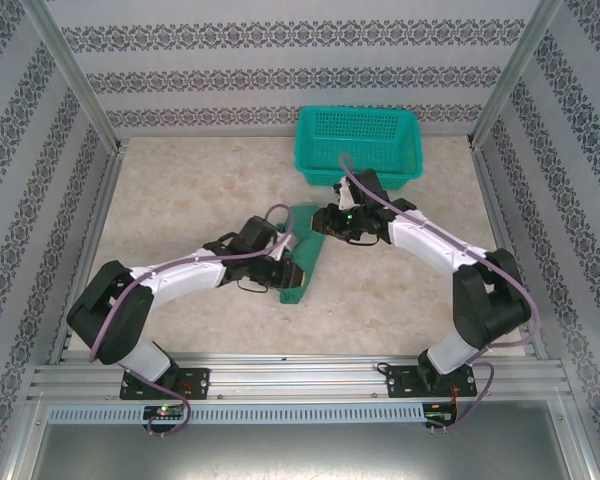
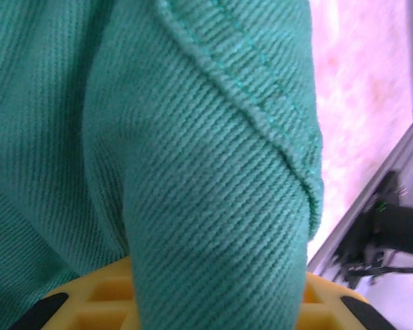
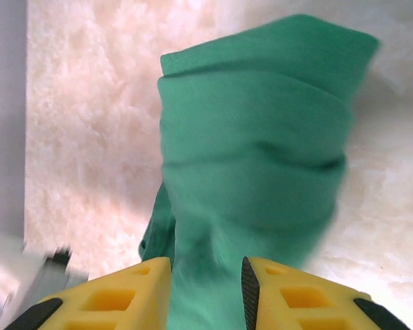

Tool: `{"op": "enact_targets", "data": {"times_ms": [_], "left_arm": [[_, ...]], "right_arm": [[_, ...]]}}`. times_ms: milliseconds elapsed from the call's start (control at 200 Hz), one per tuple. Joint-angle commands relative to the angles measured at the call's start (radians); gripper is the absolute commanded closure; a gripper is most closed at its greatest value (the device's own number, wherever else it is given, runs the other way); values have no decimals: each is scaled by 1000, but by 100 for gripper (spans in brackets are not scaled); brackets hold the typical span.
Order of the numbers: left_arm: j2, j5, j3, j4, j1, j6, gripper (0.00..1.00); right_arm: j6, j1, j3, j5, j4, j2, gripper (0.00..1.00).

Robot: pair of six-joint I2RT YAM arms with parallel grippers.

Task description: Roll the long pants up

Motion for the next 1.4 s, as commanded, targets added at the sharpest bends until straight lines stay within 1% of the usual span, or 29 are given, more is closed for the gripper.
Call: {"op": "enact_targets", "data": {"times_ms": [0, 50, 105, 170, 305, 400, 425, 445, 490, 555, 575, 605, 634, 674, 744, 794, 844, 879, 944, 1024, 1064, 1099, 1174, 1284, 1289, 1314, 1344, 1359, 1394], "left_arm": [[-53, 133, -93, 252, 84, -215, 81], [-68, 154, -161, 370, 123, -307, 81], [-77, 180, -235, 544, 161, -418, 81], [-81, 185, -309, 696, 194, -523, 80], [-105, 170, -401, 865, 227, -639, 79], [-143, 142, -446, 928, 242, -705, 78], [-157, 134, -459, 942, 247, -718, 78], [-168, 127, -468, 943, 251, -731, 78], [-198, 107, -499, 959, 259, -758, 77], [-256, 72, -538, 957, 265, -793, 77], [-278, 56, -555, 963, 266, -806, 77], [-312, 32, -577, 971, 266, -821, 79], [-353, 21, -586, 936, 266, -818, 79], [-415, 15, -573, 800, 267, -787, 80], [-545, -34, -575, 577, 270, -744, 79], [-636, -70, -599, 448, 286, -759, 78], [-720, -105, -639, 380, 300, -789, 77], [-768, -116, -648, 283, 312, -788, 76], [-811, -121, -628, 108, 331, -717, 75], [-756, -106, -535, -72, 331, -567, 76], [-686, -104, -459, -159, 330, -478, 78], [-633, -104, -409, -199, 329, -432, 78], [-529, -62, -394, -107, 341, -430, 77], [-338, 11, -398, 87, 341, -466, 76], [-332, 13, -399, 97, 341, -468, 76], [-286, 23, -404, 145, 340, -481, 76], [-246, 38, -409, 207, 341, -492, 75], [-217, 49, -407, 233, 341, -495, 75], [-165, 67, -395, 257, 343, -492, 75]], "right_arm": [[-9, -26, -26, 35, -21, -82, 64], [-14, -33, -25, 34, -33, -97, 64], [-19, -37, -22, 32, -47, -106, 64], [-23, -37, -18, 27, -55, -104, 64], [-24, -25, -17, 17, -47, -78, 63], [-37, -8, -2, 5, -46, -40, 63], [-47, 0, 2, -1, -41, -29, 58], [-59, 7, 7, -6, -38, -19, 58], [-80, 23, 24, -8, -47, 6, 46], [-112, 50, 51, -23, -49, 44, 44], [-117, 58, 58, -24, -47, 55, 39], [-124, 65, 70, -30, -42, 76, 37], [-124, 71, 83, -38, -41, 97, 37], [-115, 74, 98, -58, -26, 126, 37], [-97, 77, 127, -114, 6, 189, 37], [-89, 88, 151, -132, 17, 230, 36], [-89, 102, 182, -142, 16, 270, 36], [-93, 115, 205, -143, 10, 295, 36], [-92, 135, 246, -136, -4, 335, 36], [-100, 156, 293, -131, -24, 367, 36], [-101, 166, 315, -134, -32, 381, 36], [-102, 172, 333, -135, -40, 391, 36], [-115, 181, 376, -120, -72, 415, 36], [-163, 191, 452, -68, -173, 449, 35], [-166, 191, 456, -65, -178, 450, 34], [-182, 194, 471, -44, -208, 456, 18], [-201, 199, 477, -20, -224, 456, 4], [-206, 201, 473, -6, -227, 453, 3], [-224, 204, 470, 9, -230, 454, 2]]}}
